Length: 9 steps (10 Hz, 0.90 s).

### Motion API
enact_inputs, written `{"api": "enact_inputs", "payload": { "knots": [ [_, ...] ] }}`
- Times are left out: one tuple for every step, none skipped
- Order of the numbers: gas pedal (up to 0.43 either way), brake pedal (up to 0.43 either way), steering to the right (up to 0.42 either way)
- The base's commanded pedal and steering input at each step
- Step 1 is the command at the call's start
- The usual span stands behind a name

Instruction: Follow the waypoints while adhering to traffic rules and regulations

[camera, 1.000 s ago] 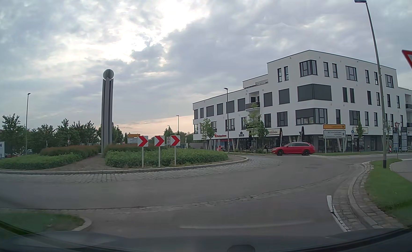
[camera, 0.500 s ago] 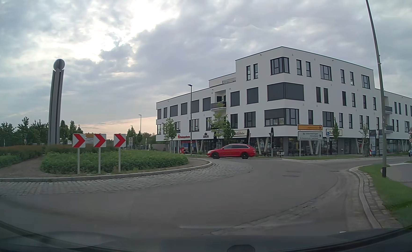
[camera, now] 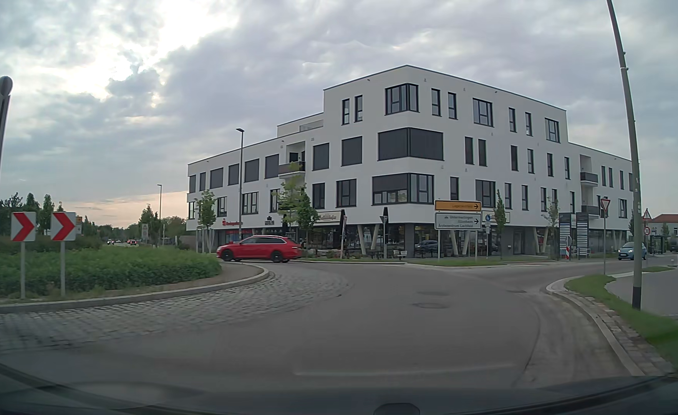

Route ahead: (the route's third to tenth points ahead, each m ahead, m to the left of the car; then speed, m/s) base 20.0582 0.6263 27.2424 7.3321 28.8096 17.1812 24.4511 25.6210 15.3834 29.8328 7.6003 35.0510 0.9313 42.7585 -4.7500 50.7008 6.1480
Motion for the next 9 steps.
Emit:
{"api": "enact_inputs", "payload": {
  "knots": [
    [0.13,0.0,0.16],
    [0.138,0.0,0.147],
    [0.138,0.0,0.135],
    [0.138,0.0,0.116],
    [0.13,0.0,0.097],
    [0.13,0.0,0.085],
    [0.13,0.0,0.082],
    [0.13,0.0,0.071],
    [0.118,0.0,0.056]
  ]
}}
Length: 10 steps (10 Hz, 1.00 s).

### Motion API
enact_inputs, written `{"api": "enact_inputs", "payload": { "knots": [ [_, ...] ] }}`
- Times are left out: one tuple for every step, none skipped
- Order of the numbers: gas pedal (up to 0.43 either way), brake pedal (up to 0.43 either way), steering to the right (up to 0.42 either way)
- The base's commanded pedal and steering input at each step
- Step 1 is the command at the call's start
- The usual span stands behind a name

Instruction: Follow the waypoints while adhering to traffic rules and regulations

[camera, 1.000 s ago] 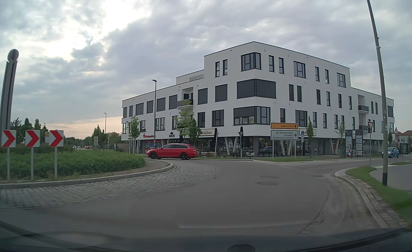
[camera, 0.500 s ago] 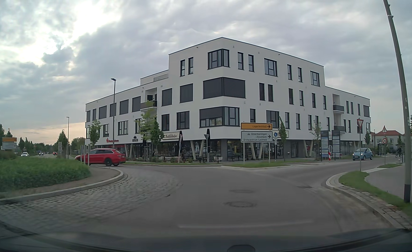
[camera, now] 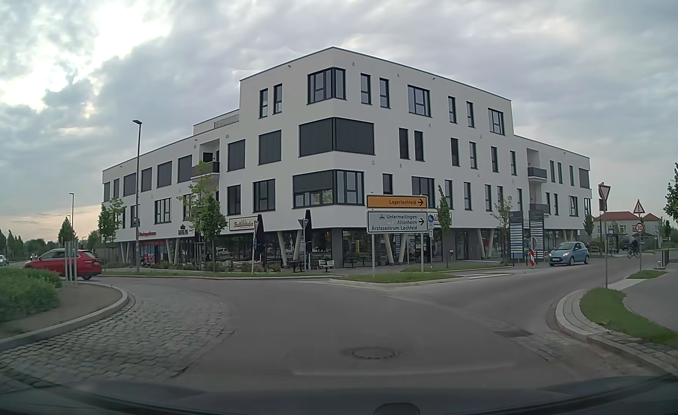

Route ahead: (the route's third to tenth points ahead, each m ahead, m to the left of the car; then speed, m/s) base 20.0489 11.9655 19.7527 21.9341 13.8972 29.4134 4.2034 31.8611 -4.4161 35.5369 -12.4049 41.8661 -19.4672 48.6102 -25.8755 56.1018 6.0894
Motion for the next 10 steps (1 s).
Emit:
{"api": "enact_inputs", "payload": {
  "knots": [
    [0.118,0.0,0.046],
    [0.118,0.0,0.029],
    [0.118,0.0,0.003],
    [0.11,0.0,-0.021],
    [0.11,0.0,-0.056],
    [0.11,0.0,-0.083],
    [0.11,0.0,-0.116],
    [0.11,0.0,-0.139],
    [0.11,0.0,-0.153],
    [0.11,0.0,-0.169]
  ]
}}
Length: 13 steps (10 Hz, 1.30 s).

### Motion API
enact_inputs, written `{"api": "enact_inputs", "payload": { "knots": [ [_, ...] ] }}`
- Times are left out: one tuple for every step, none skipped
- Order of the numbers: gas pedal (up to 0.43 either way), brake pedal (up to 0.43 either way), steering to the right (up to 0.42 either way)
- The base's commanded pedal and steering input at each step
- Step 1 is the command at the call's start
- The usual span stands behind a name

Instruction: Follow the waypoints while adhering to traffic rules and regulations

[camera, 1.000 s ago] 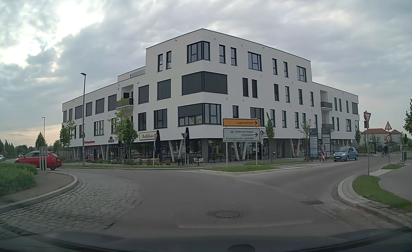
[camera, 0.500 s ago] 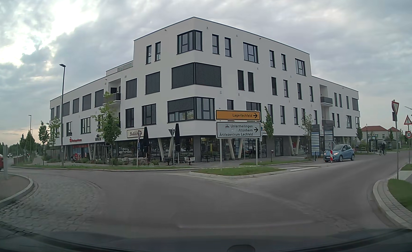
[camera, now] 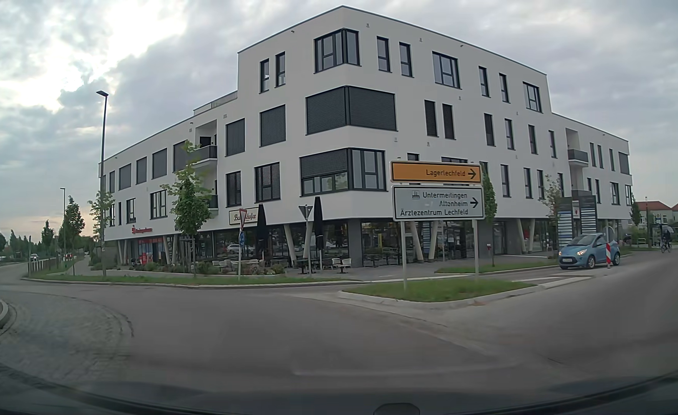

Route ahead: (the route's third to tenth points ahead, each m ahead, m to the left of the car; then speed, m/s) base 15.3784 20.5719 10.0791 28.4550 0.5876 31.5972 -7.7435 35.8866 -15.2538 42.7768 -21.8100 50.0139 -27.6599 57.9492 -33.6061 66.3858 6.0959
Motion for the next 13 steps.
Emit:
{"api": "enact_inputs", "payload": {
  "knots": [
    [0.11,0.0,-0.186],
    [0.11,0.0,-0.208],
    [0.11,0.0,-0.225],
    [0.11,0.0,-0.239],
    [0.118,0.0,-0.251],
    [0.118,0.0,-0.259],
    [0.118,0.0,-0.264],
    [0.118,0.0,-0.271],
    [0.118,0.0,-0.282],
    [0.118,0.0,-0.292],
    [0.118,0.0,-0.296],
    [0.11,0.0,-0.298],
    [0.11,0.0,-0.302]
  ]
}}
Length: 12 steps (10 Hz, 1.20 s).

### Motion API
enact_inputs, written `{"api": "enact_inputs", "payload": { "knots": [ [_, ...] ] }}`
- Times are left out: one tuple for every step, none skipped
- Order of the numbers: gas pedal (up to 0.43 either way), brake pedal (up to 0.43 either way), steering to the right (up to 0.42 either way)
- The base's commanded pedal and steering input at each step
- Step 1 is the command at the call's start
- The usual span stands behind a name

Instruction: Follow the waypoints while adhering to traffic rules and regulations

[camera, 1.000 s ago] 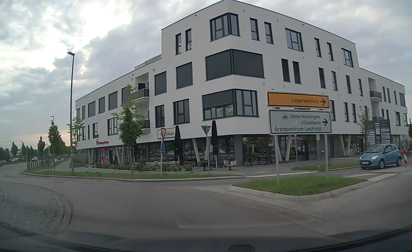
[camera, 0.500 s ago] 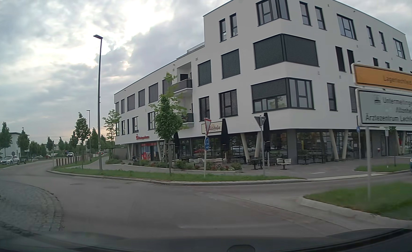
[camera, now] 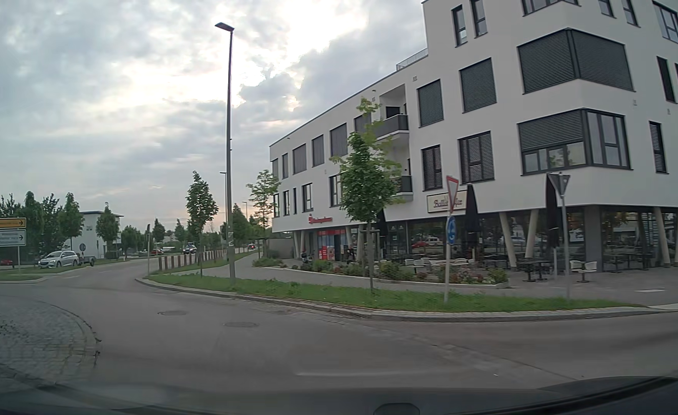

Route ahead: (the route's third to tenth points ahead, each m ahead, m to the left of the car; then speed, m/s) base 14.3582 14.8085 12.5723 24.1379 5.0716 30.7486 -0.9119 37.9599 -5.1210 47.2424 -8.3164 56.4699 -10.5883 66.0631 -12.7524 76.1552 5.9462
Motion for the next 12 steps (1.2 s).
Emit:
{"api": "enact_inputs", "payload": {
  "knots": [
    [0.11,0.0,-0.308],
    [0.11,0.0,-0.314],
    [0.11,0.0,-0.319],
    [0.11,0.0,-0.327],
    [0.11,0.0,-0.337],
    [0.11,0.0,-0.341],
    [0.11,0.0,-0.345],
    [0.11,0.0,-0.348],
    [0.11,0.0,-0.348],
    [0.11,0.0,-0.347],
    [0.11,0.0,-0.346],
    [0.11,0.0,-0.344]
  ]
}}
